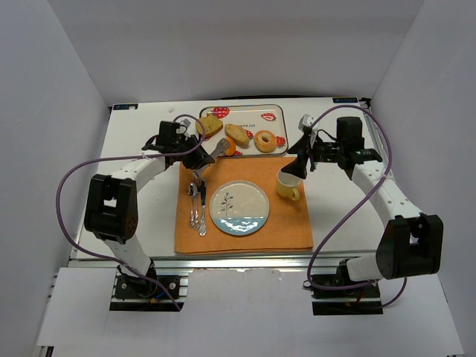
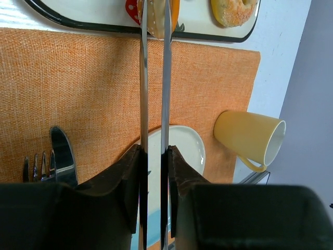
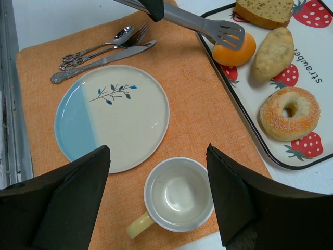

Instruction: Place the bread

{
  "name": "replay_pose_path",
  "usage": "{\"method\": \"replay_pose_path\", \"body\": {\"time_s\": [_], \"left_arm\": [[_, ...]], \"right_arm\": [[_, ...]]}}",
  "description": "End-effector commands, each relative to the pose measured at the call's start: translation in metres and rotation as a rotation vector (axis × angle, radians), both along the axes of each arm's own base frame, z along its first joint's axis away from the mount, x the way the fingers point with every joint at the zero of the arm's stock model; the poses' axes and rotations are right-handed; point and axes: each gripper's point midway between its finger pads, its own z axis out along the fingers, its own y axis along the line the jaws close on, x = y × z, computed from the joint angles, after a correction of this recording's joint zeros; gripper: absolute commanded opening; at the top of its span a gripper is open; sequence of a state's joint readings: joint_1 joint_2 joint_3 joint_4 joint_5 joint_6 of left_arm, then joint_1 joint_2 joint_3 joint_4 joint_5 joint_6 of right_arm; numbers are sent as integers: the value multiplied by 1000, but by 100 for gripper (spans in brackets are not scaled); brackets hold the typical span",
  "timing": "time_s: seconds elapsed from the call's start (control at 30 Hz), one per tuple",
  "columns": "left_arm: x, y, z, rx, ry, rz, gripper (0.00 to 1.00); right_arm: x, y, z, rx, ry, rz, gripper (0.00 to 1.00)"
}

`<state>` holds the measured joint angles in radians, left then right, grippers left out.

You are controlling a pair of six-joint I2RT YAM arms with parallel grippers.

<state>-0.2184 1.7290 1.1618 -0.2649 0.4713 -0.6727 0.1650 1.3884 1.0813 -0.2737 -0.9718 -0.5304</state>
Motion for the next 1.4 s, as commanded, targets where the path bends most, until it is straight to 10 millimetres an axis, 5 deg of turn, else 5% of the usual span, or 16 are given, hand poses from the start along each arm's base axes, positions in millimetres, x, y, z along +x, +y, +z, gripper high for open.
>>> {"method": "replay_pose_path", "body": {"time_s": [0.0,0.17,0.3,0.57,0.77,1.03,1.37], "left_arm": [[13,-3,50,-11,-137,-23,14],[0,0,80,3,-182,-43,10],[-30,2,91,-8,-165,-64,10],[-125,-21,66,-56,1,-144,12],[-175,-39,59,-57,65,-194,20],[-185,-50,46,-41,80,-208,44],[-184,-56,42,-13,92,-247,52]], "right_arm": [[-4,-1,8,21,-29,11,79],[-4,-1,10,23,-35,11,79],[-4,-1,10,23,-34,11,79],[-2,-2,11,21,-34,9,79],[0,-1,12,23,-29,14,79],[-1,-1,12,23,-25,17,79],[-3,-2,11,17,-25,12,80]]}}
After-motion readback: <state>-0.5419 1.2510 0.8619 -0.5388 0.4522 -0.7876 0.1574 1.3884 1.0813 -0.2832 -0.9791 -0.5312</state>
